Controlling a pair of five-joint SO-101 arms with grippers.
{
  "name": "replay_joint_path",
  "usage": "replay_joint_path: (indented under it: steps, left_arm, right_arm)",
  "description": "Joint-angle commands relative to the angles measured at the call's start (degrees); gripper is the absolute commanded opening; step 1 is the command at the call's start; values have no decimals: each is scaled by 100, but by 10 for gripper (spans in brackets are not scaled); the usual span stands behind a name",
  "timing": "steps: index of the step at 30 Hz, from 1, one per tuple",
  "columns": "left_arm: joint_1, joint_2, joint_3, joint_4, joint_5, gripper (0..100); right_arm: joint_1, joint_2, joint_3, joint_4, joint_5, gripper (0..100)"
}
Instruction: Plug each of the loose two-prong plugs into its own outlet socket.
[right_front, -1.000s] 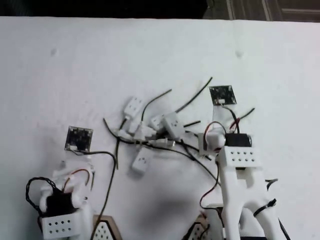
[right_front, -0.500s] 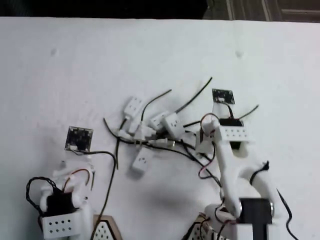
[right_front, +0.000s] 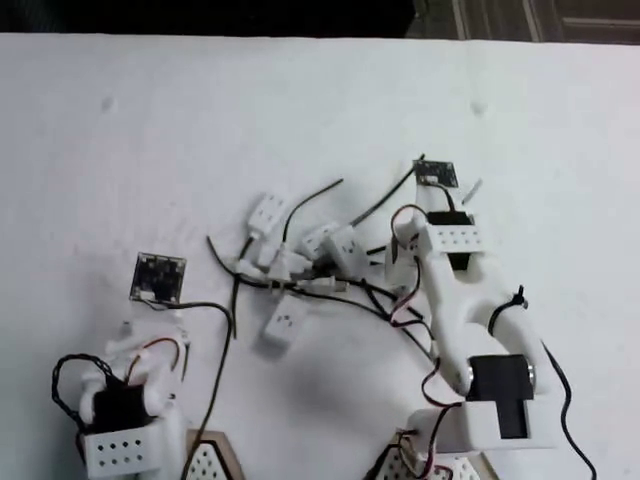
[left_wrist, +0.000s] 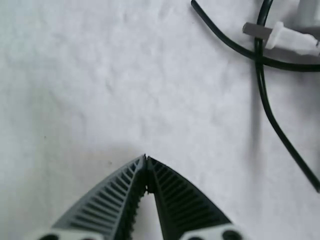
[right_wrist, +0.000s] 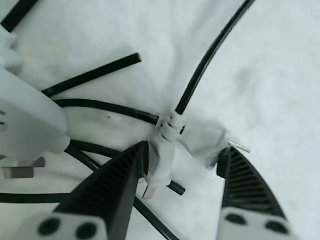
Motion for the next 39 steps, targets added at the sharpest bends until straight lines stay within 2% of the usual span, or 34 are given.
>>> replay_joint_path:
  steps: [1, 5, 12, 20, 23, 28, 33, 39]
  left_arm:
    - [-40, -13, -26, 18, -35, 24]
    - [-40, -13, -26, 18, -35, 24]
    - [-40, -13, -26, 18, -35, 24]
    - [-40, -13, -26, 18, -26, 24]
    - [-40, -13, -26, 18, -26, 24]
    - [-40, -13, -26, 18, -26, 24]
    - [-40, -13, -26, 18, -26, 24]
    - [-40, -13, -26, 18, -26, 24]
  right_arm:
    - [-286, 84, -114, -22, -158, 208]
    - [-453, 66, -114, -13, -185, 192]
    - [-541, 66, -237, 4, -176, 16]
    - [-541, 66, -1116, 1481, -167, 19]
    - [-514, 66, -1380, 1833, 211, 19]
    - [-505, 66, -1433, 1956, 1055, 39]
    - [-558, 119, -1442, 1938, 1081, 152]
    - [-558, 127, -1442, 1921, 1046, 166]
